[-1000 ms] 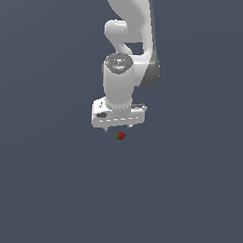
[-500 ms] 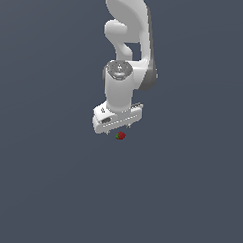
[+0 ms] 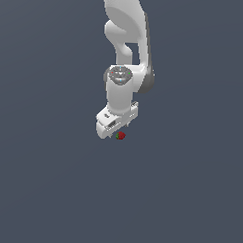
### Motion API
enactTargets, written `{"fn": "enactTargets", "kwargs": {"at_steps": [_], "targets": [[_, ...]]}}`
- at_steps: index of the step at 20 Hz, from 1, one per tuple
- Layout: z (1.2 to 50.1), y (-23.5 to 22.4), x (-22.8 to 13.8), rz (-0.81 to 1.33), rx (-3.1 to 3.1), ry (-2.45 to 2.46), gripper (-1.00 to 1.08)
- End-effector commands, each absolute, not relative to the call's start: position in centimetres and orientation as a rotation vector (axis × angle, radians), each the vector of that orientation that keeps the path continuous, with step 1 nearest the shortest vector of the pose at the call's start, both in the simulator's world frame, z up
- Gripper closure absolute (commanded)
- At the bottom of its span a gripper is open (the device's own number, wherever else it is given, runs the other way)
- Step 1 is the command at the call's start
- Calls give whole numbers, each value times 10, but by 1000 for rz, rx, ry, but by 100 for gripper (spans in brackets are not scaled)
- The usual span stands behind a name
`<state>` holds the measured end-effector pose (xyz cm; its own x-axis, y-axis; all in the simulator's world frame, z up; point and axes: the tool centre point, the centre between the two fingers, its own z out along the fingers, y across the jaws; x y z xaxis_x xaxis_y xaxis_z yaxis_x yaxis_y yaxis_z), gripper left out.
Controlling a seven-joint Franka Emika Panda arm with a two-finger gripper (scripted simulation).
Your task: Pick up the object and move it to a goal position.
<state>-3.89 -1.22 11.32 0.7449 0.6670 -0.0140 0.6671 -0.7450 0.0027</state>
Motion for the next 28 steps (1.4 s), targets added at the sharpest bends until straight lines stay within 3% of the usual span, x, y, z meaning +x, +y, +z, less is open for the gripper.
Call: {"fn": "enactTargets", "kwargs": {"at_steps": [1,15,28], "targets": [[107,-12,-42,-18,2884,1226,-92],[80,-6,-60,-6,2621,1729,-92],[73,-4,-65,-1,2531,1861,-92]]}}
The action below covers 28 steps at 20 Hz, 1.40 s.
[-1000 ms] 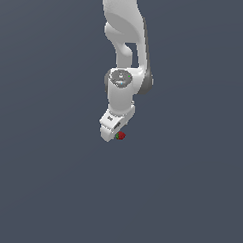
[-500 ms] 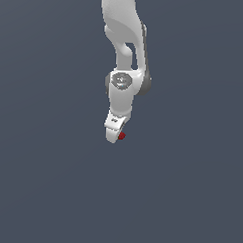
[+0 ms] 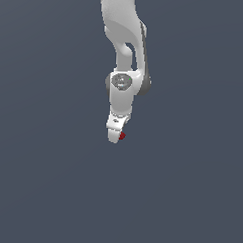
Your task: Pick up the object and move it to a goal position.
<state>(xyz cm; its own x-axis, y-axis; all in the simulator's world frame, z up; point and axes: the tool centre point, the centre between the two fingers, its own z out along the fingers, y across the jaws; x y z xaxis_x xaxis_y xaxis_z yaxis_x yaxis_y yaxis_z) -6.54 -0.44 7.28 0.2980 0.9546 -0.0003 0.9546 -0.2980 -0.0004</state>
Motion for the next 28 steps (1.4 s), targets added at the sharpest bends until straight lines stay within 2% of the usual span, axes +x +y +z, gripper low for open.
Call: {"fn": "enactTargets", "kwargs": {"at_steps": [1,18,19,28], "targets": [[73,-4,-65,1,-2531,-1861,-92],[22,-4,-66,0,-2526,-1868,-92],[22,-4,-66,0,-2526,-1868,108],[22,-4,-66,0,-2526,-1868,108]]}}
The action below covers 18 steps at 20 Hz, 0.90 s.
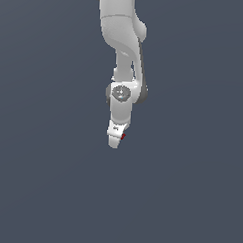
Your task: Pick up the object and move it to a goal position.
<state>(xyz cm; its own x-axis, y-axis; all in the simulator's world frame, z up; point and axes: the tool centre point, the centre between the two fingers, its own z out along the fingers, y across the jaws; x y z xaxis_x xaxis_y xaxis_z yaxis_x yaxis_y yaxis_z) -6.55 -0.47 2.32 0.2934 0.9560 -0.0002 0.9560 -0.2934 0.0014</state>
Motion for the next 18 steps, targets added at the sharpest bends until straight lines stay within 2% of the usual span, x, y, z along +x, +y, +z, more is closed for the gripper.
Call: {"fn": "enactTargets", "kwargs": {"at_steps": [1,10,18], "targets": [[23,-5,-66,1,2525,1867,108],[38,-29,-60,1,2526,1867,108],[76,-91,-46,2,2526,1869,108]]}}
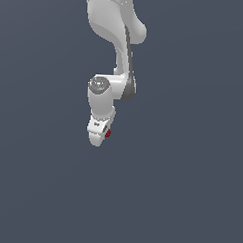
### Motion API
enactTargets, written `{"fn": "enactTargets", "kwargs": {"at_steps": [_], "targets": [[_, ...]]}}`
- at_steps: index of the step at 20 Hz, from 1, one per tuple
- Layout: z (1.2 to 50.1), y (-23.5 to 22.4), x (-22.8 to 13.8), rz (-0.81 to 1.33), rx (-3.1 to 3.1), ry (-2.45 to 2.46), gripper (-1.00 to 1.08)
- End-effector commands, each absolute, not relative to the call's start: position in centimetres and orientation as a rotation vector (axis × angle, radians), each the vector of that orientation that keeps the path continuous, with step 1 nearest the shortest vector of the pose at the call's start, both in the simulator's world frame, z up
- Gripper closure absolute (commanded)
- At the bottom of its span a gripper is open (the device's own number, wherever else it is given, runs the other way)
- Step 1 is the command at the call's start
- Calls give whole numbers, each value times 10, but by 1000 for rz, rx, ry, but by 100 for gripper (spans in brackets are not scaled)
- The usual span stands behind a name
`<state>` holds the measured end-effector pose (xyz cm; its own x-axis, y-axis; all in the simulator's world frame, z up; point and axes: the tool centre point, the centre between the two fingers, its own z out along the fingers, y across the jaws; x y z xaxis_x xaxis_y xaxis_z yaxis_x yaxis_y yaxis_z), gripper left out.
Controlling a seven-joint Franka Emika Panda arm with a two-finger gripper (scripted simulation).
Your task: Pick up the object and move it to a goal position.
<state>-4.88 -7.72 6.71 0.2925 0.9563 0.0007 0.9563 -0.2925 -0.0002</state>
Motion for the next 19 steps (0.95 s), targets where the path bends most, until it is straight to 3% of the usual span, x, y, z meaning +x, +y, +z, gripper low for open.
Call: {"fn": "enactTargets", "kwargs": {"at_steps": [1,10,19], "targets": [[82,-101,-43,-2,-2525,-1868,108],[124,-170,-25,-2,-2525,-1868,108],[136,-191,-18,0,-2526,-1868,108]]}}
